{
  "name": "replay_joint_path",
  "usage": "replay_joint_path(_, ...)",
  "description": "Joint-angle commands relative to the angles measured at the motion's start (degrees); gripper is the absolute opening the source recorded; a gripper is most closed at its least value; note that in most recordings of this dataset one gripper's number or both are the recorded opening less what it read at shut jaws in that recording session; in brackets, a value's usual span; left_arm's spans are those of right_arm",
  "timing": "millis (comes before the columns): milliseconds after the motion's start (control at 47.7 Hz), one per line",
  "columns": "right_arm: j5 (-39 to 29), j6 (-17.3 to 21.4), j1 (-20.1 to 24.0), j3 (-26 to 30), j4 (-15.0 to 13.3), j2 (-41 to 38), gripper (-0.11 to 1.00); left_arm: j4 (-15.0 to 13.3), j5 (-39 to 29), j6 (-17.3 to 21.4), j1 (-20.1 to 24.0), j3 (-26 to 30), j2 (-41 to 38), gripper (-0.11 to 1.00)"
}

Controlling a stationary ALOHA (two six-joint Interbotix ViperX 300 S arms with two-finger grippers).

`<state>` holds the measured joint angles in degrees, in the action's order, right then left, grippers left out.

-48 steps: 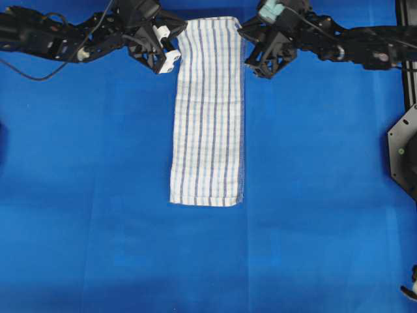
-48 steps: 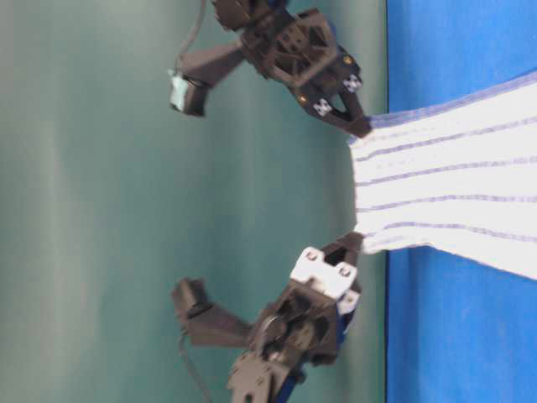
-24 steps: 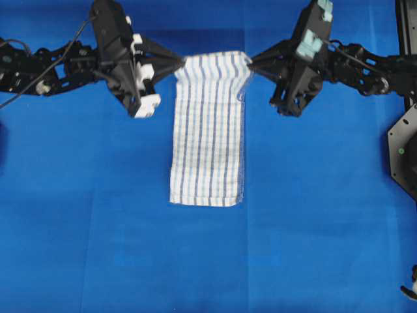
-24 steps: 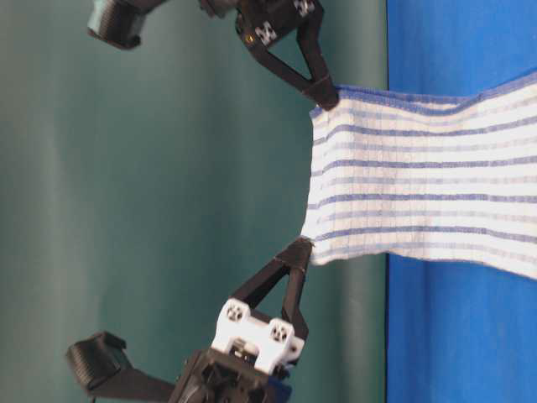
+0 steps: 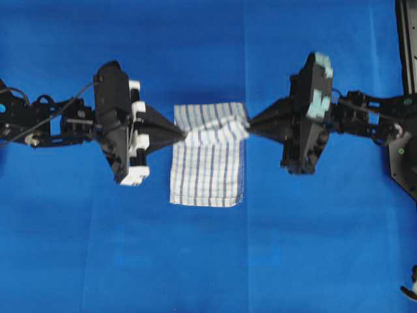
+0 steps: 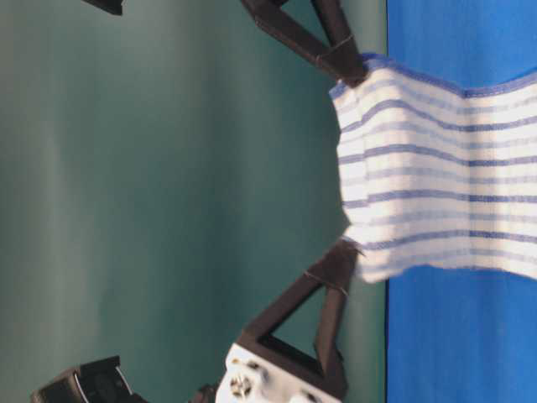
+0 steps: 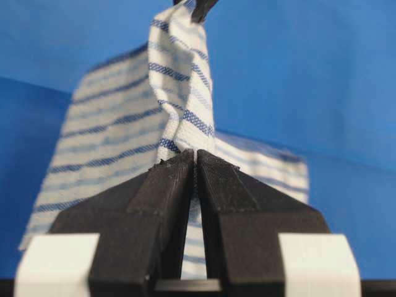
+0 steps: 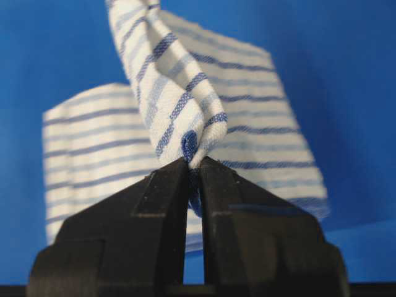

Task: Fold the blue towel.
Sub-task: 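Lift the top end and fold it down onto the bottom half, then open both grippers to release the folded towel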

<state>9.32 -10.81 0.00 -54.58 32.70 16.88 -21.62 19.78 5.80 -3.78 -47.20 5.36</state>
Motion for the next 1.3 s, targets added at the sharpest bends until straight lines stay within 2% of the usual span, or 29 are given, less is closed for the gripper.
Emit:
replay_joint_path(0,0.44,0.97,1.85,0.79,0.79,-0.44,0.06,-0.09,0.18,-0.79,-1.67,0.44,0.79,0.02)
replay_joint_path(251,2.20,1.85,5.89,1.58,3.16,-5.36,0.06,-0.09,0.18,-1.58,-5.19,0.44,-2.29,0.02)
replay_joint_path(608,3.96,1.93,8.44,3.34,4.48,-11.16,0.06,-0.09,0.18,-1.76,-6.50,0.44,-6.50,0.02)
replay_joint_path(775,4.39,1.93,8.79,3.43,5.54,-12.13,0.06,-0.09,0.18,-1.76,-6.59,0.35,-6.68,0.02)
replay_joint_path(1110,4.39,1.93,9.05,3.43,5.62,-12.13,0.07,-0.09,-0.09,-1.76,-6.59,0.18,-6.77,0.02)
replay_joint_path(1194,4.31,1.93,9.14,3.52,5.54,-12.13,0.17,-0.09,-0.44,-1.76,-6.59,0.18,-6.68,0.03)
replay_joint_path(1236,4.39,1.93,9.14,3.60,5.62,-12.13,0.26,-0.09,-0.44,-1.76,-6.59,0.26,-6.68,0.05)
replay_joint_path(1278,4.39,1.93,9.14,3.69,5.62,-12.13,0.37,-0.18,-0.44,-2.02,-6.59,0.53,-6.68,0.11)
